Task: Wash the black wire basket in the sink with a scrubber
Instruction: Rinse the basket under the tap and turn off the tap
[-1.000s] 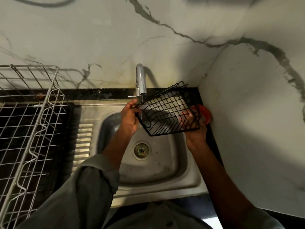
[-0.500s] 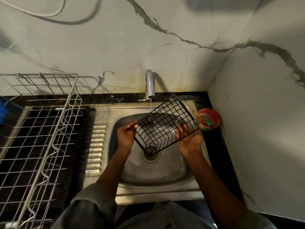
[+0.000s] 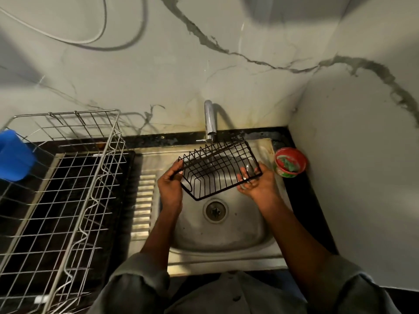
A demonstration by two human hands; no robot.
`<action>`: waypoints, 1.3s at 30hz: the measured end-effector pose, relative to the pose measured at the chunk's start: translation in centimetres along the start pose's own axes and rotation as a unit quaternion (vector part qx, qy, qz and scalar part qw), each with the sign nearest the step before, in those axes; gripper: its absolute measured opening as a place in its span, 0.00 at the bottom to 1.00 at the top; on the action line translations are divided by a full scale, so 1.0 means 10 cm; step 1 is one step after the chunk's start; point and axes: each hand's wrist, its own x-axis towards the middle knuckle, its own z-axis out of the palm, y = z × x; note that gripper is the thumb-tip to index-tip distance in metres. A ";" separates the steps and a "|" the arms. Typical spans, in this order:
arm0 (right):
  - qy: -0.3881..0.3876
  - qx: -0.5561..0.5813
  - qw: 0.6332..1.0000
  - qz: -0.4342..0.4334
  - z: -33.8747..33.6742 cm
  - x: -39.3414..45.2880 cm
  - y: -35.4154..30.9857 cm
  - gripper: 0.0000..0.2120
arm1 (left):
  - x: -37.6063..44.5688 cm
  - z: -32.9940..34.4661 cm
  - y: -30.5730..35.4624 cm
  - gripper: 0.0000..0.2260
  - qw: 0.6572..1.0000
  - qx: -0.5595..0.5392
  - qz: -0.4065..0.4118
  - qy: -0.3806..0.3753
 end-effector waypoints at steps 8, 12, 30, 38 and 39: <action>-0.043 -0.057 0.997 0.018 0.27 0.04 0.31 0.10 | 0.01 -0.46 -0.04 0.24 0.983 -0.110 -0.121 0.086; -0.053 -0.084 0.995 0.025 0.34 0.07 0.44 0.11 | -0.03 -0.56 0.01 0.18 0.968 -0.150 -0.143 0.141; -0.099 -0.318 0.930 -0.158 0.59 -0.04 0.14 0.16 | -0.50 -0.44 -0.40 0.09 0.938 0.000 -0.344 0.046; -0.034 -0.248 0.928 -0.278 0.25 -0.17 -0.20 0.05 | -0.35 0.25 -0.24 0.11 0.925 -0.018 -0.368 -0.091; -0.023 -0.246 0.923 -0.294 0.19 -0.18 -0.25 0.05 | -0.33 0.31 -0.22 0.11 0.922 -0.014 -0.372 -0.104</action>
